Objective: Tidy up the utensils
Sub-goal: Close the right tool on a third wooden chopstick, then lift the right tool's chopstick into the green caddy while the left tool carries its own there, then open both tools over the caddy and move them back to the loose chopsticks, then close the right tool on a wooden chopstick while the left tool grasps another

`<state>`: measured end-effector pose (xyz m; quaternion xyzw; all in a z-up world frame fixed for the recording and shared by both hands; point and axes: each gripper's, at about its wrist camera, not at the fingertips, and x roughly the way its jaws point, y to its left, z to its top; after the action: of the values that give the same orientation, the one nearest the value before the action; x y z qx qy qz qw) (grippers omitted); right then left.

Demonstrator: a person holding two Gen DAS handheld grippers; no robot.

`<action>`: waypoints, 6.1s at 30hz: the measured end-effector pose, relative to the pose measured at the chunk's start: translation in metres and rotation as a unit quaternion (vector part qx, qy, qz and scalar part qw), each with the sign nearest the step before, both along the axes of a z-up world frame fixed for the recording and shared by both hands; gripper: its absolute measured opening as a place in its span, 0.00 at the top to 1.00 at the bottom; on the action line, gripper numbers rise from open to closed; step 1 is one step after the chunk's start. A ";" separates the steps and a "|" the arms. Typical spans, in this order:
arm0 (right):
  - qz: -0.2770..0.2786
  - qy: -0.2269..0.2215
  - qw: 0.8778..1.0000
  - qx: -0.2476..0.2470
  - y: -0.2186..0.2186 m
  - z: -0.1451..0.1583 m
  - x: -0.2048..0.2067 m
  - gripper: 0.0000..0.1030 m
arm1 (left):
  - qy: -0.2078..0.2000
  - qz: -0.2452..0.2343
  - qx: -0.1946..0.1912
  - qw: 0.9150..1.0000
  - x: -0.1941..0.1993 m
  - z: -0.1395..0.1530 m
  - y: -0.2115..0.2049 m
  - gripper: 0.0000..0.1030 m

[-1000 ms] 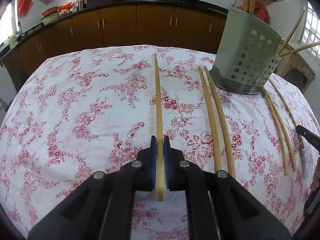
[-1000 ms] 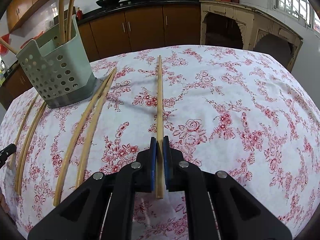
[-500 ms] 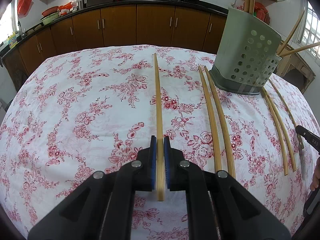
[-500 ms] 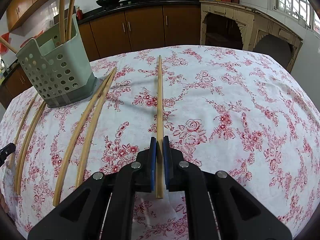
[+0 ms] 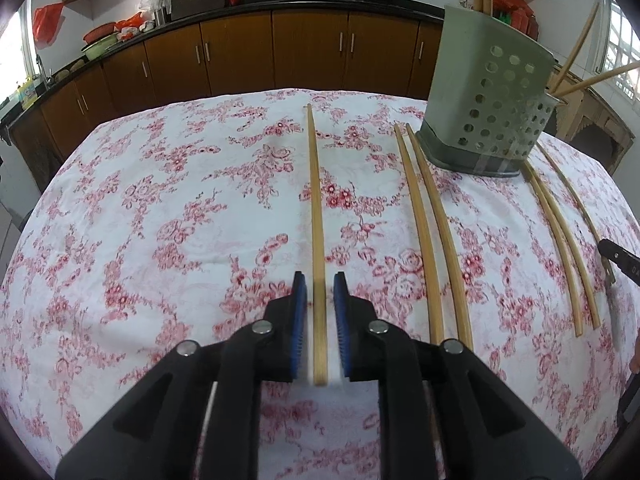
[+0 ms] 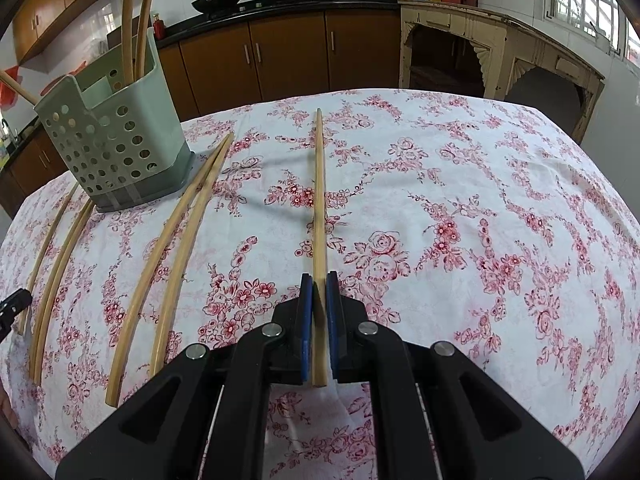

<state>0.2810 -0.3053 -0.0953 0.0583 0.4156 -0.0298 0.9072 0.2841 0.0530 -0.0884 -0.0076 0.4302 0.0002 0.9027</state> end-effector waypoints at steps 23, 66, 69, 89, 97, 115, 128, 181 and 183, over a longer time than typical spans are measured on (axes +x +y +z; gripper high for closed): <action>-0.009 -0.110 0.994 0.006 -0.019 0.070 -0.036 0.93 | -0.044 -0.021 0.014 0.999 -0.035 0.057 0.016 0.93; 0.029 -0.243 0.969 0.026 -0.004 0.180 -0.059 0.93 | -0.233 -0.023 -0.047 0.971 -0.055 0.208 0.011 0.93; 0.044 -0.252 0.966 0.040 -0.001 0.201 -0.062 0.93 | -0.247 -0.037 -0.055 0.967 -0.060 0.225 0.005 0.93; 0.098 -0.343 0.933 0.047 0.060 0.278 -0.026 0.93 | -0.354 -0.051 -0.100 0.928 -0.006 0.327 -0.073 0.93; 0.091 -0.346 0.933 0.051 0.070 0.261 0.012 0.93 | -0.371 -0.008 -0.106 0.923 0.044 0.309 -0.071 0.93; 0.053 -0.253 0.965 0.056 0.063 0.213 0.041 0.69 | -0.283 -0.001 -0.093 0.954 0.075 0.257 -0.058 0.81; 0.027 -0.278 0.959 0.046 0.031 0.231 -0.028 0.69 | -0.294 0.015 -0.079 0.952 -0.004 0.269 -0.029 0.70; -0.010 0.012 1.000 -0.001 0.022 -0.001 -0.004 0.92 | 0.009 -0.101 -0.024 0.995 -0.010 0.002 -0.049 0.91; -0.001 0.011 1.000 -0.009 0.025 -0.002 -0.003 0.93 | 0.008 -0.091 -0.018 0.996 -0.008 0.002 -0.047 0.92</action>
<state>0.2781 -0.2801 -0.0972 0.0504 0.4255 -0.0354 0.9029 0.2765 0.0056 -0.0862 0.0151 0.4361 -0.0896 0.8953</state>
